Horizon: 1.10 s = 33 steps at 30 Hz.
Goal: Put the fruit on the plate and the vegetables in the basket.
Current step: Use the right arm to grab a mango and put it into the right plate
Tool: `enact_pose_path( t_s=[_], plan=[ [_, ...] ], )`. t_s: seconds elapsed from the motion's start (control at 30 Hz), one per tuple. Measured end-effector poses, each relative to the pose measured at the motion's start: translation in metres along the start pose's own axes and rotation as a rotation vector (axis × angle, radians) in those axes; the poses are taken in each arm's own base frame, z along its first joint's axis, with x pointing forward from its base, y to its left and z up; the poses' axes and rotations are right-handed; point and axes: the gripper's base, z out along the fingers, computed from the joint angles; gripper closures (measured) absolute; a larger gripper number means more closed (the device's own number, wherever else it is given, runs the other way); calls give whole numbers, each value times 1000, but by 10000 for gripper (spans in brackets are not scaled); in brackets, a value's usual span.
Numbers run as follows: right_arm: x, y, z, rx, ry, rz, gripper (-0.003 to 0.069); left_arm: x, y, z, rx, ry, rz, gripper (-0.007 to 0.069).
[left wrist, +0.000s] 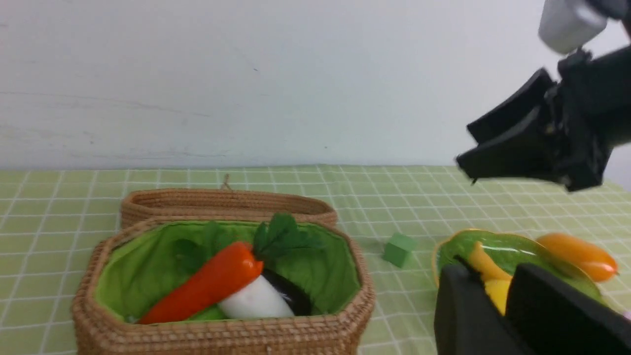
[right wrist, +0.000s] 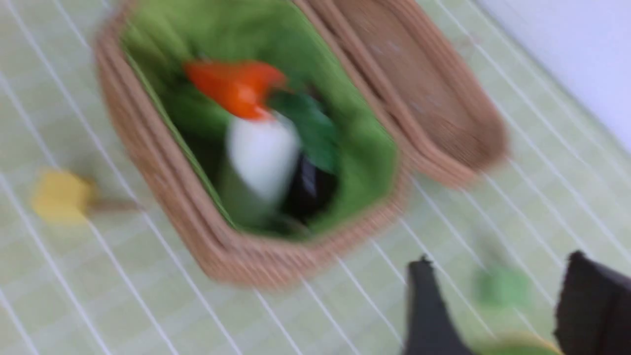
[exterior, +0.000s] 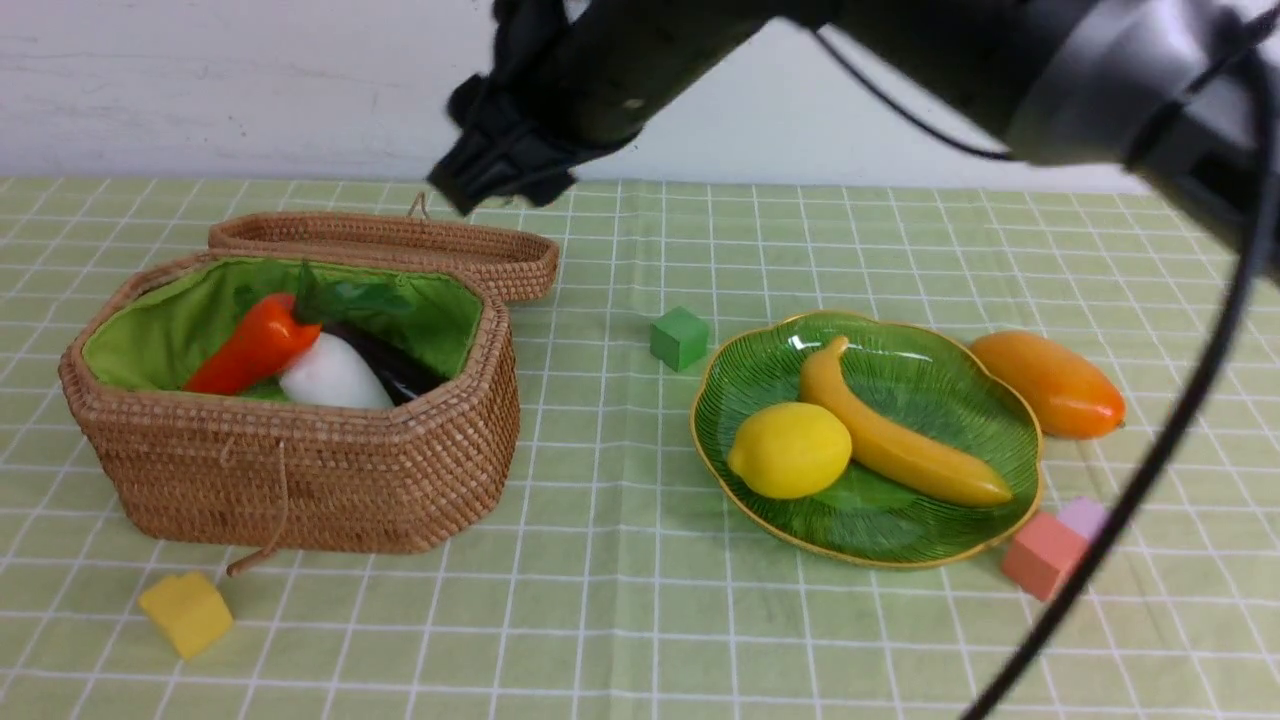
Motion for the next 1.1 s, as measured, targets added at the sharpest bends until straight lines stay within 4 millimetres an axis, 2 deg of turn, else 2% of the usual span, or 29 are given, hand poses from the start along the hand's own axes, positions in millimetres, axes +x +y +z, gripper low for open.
enact_pose_path(
  t_s=[0.07, 0.17, 0.23, 0.33, 0.4, 0.47, 0.5, 0.53, 0.6, 0.67, 0.7, 0.77, 0.8, 0.83, 0.87, 0.9, 0.97, 1.0, 1.03, 1.07, 1.1],
  plan=[
    [5, -11, -16, 78, 49, -21, 487, 3, -5, 0, 51, 28, -11, 491],
    [10, -29, -30, 171, 66, 10, 623, 6, -11, -1, 116, 69, -7, 491],
    [14, -47, -37, 218, 66, 66, 671, 9, -15, -2, 168, 99, 5, 491],
    [25, -74, -42, 268, 81, 145, 676, 11, -20, -3, 221, 122, 26, 491],
    [45, -107, -44, 309, 122, 238, 676, 13, -23, -4, 265, 136, 52, 491],
    [65, -131, -42, 322, 166, 312, 676, 14, -26, -5, 290, 141, 68, 491],
    [82, -148, -39, 322, 205, 373, 675, 14, -27, -5, 307, 146, 77, 491],
    [89, -154, -37, 326, 223, 390, 674, 14, -27, -5, 309, 147, 78, 491],
    [131, -186, -23, 297, 318, 518, 662, 16, -29, -6, 337, 160, 85, 491],
    [157, -199, -8, 261, 379, 586, 645, 17, -30, -7, 350, 173, 74, 489],
    [180, -212, 3, 235, 426, 635, 620, 17, -31, -7, 358, 178, 68, 488],
    [205, -225, 17, 208, 478, 668, 583, 17, -32, -7, 364, 180, 63, 487],
    [222, -234, 29, 187, 510, 681, 533, 17, -32, -8, 367, 183, 60, 487],
    [228, -238, 31, 180, 521, 684, 508, 17, -32, -8, 368, 184, 59, 487],
    [245, -245, 43, 153, 550, 698, 440, 17, -32, -8, 369, 185, 57, 487],
    [254, -249, 49, 135, 559, 712, 383, 17, -32, -8, 370, 187, 56, 487],
    [262, -252, 56, 119, 561, 732, 321, 18, -32, -8, 370, 188, 55, 486],
    [270, -256, 66, 103, 554, 754, 230, 18, -32, -8, 371, 188, 54, 485],
    [272, -256, 69, 97, 551, 754, 204, 18, -32, -8, 371, 188, 53, 484],
    [277, -258, 78, 88, 539, 747, 114, 18, -32, -8, 372, 189, 52, 484],
    [280, -259, 85, 81, 531, 732, 59, 18, -32, -8, 372, 189, 52, 484]
  ],
)
